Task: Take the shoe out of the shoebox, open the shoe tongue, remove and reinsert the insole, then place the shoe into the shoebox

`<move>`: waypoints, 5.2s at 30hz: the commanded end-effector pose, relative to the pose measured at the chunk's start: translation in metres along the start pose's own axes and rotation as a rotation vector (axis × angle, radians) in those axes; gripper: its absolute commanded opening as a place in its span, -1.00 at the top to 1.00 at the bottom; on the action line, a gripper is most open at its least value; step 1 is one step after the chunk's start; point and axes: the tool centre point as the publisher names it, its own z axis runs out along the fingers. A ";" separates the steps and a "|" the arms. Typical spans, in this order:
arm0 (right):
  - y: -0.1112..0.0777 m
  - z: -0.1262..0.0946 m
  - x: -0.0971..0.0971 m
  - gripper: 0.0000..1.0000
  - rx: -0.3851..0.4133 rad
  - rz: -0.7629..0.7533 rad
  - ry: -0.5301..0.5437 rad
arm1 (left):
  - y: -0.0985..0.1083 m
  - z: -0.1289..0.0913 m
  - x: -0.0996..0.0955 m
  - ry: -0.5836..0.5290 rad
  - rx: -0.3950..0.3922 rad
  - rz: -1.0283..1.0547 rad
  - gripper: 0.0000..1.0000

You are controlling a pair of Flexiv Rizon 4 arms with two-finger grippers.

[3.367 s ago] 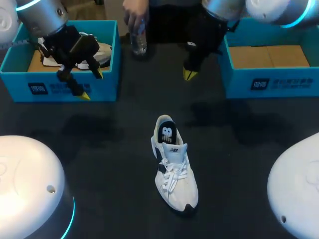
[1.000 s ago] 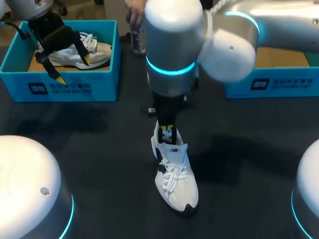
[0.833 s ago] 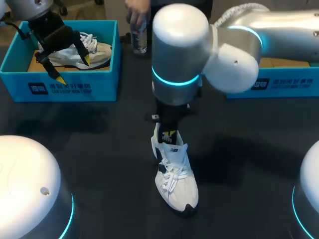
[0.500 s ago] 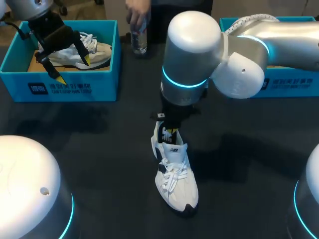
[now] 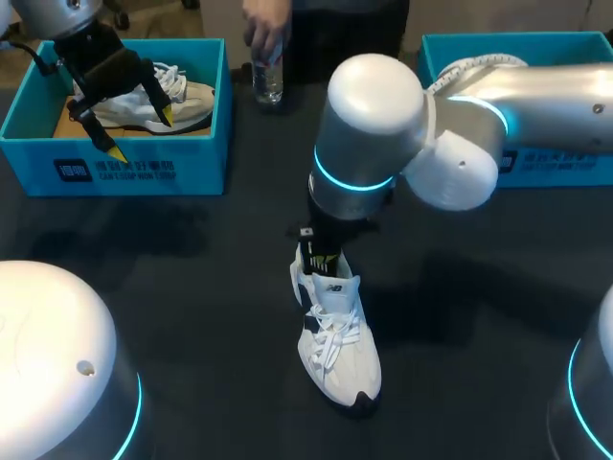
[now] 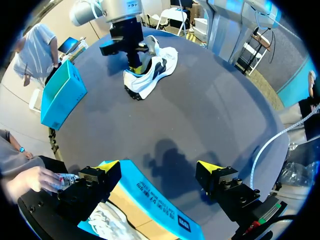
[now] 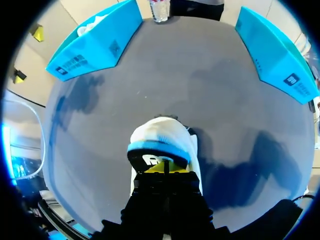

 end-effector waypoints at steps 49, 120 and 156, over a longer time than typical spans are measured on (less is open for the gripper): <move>0.031 -0.009 0.001 1.00 -0.133 -0.044 -0.069 | 0.000 0.000 0.000 0.002 -0.001 0.001 -1.00; -0.035 0.067 0.020 1.00 0.154 0.084 0.016 | 0.000 0.000 0.000 0.002 -0.001 0.001 -1.00; -0.033 0.077 0.012 1.00 0.153 0.064 -0.019 | 0.000 0.000 0.000 0.002 -0.001 0.001 -1.00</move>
